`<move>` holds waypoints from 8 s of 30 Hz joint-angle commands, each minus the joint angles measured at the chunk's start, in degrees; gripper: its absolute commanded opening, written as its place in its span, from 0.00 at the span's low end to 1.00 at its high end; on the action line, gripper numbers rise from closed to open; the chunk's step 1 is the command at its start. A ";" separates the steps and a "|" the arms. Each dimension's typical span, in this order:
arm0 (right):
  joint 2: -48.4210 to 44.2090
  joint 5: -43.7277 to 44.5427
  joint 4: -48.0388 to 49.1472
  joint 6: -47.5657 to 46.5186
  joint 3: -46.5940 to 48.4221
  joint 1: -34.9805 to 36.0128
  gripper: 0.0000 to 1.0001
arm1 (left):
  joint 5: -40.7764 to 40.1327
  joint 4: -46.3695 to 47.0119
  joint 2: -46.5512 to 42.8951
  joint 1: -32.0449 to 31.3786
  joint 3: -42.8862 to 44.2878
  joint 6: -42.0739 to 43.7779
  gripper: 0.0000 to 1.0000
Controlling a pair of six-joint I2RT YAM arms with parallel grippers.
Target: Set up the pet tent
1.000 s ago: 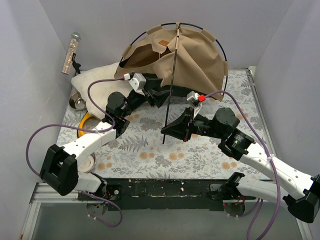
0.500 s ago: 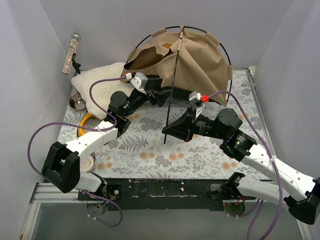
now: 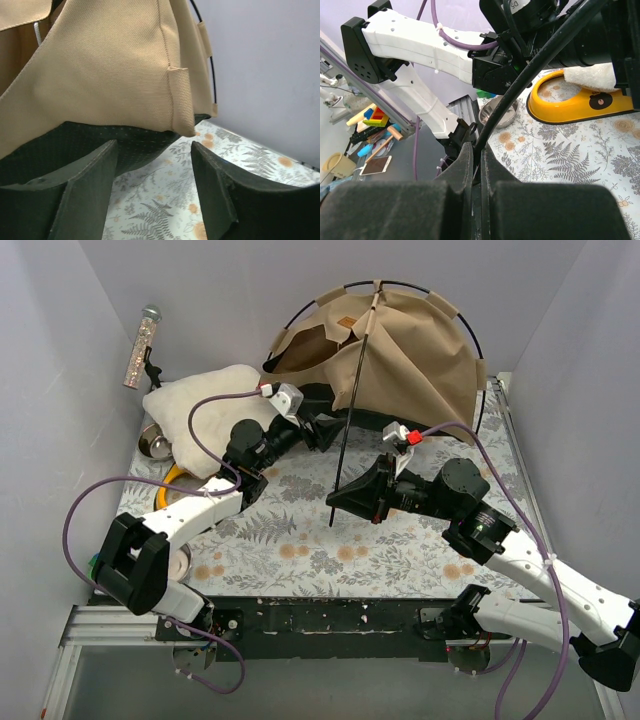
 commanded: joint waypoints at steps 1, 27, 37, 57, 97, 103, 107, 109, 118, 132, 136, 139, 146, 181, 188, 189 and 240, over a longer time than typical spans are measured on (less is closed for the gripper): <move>-2.12 0.99 7.70 -5.92 3.11 0.34 0.01 | 2.28 1.75 -1.28 -1.11 2.63 -0.04 0.64; -3.69 11.51 8.04 -9.87 3.20 0.43 0.01 | 2.28 -3.96 -3.39 -4.80 3.95 0.84 0.00; -2.03 25.59 13.23 -15.59 4.08 0.25 0.01 | 5.53 -7.30 -11.56 -9.19 -5.53 11.55 0.00; 1.93 35.09 18.24 -19.46 9.00 -3.08 0.01 | 3.69 -17.58 -22.81 -14.74 -14.60 8.14 0.00; 6.76 29.38 13.50 -4.52 20.24 -11.35 0.01 | 6.33 -17.24 -26.68 -14.74 -23.47 5.76 0.00; 7.81 29.21 12.35 -2.24 22.18 -11.88 0.01 | 6.95 -16.44 -27.12 -14.74 -24.18 6.73 0.00; 7.99 28.59 12.18 -2.58 22.09 -11.96 0.01 | 6.15 -16.80 -27.30 -14.74 -24.18 6.64 0.00; 7.82 28.76 12.09 -2.67 21.48 -11.96 0.01 | 6.33 -17.06 -27.30 -14.74 -23.83 6.73 0.00; 7.99 28.24 11.65 -1.45 20.69 -11.96 0.01 | 7.30 -16.79 -26.69 -14.82 -23.65 6.99 0.00; 6.06 24.55 13.14 -3.46 14.36 -11.96 0.01 | 7.91 -18.11 -26.25 -15.09 -20.31 5.67 0.00; 5.88 23.84 13.67 -3.55 13.48 -11.96 0.01 | 7.47 -18.03 -26.07 -15.18 -19.87 5.58 0.00; 5.71 23.41 13.85 -3.55 12.52 -11.96 0.01 | 7.56 -17.41 -25.81 -15.18 -19.61 4.88 0.00; 5.62 22.53 13.94 -3.90 11.55 -11.88 0.01 | 7.47 -16.80 -25.19 -15.35 -19.17 4.70 0.00; 3.95 19.89 12.27 -4.69 9.00 -11.88 0.01 | 3.25 -17.15 -23.52 -15.35 -16.09 -2.85 0.00; 3.16 20.15 11.30 -5.40 8.73 -11.88 0.01 | 2.11 -17.76 -23.35 -15.35 -15.83 -3.73 0.00; 2.98 20.33 11.04 -5.57 8.82 -11.88 0.01 | 2.02 -17.85 -23.43 -15.35 -15.83 -3.73 0.00; 1.31 16.02 11.13 -6.01 3.64 -11.52 0.01 | 2.11 -17.32 -20.09 -14.21 -8.89 -9.45 0.00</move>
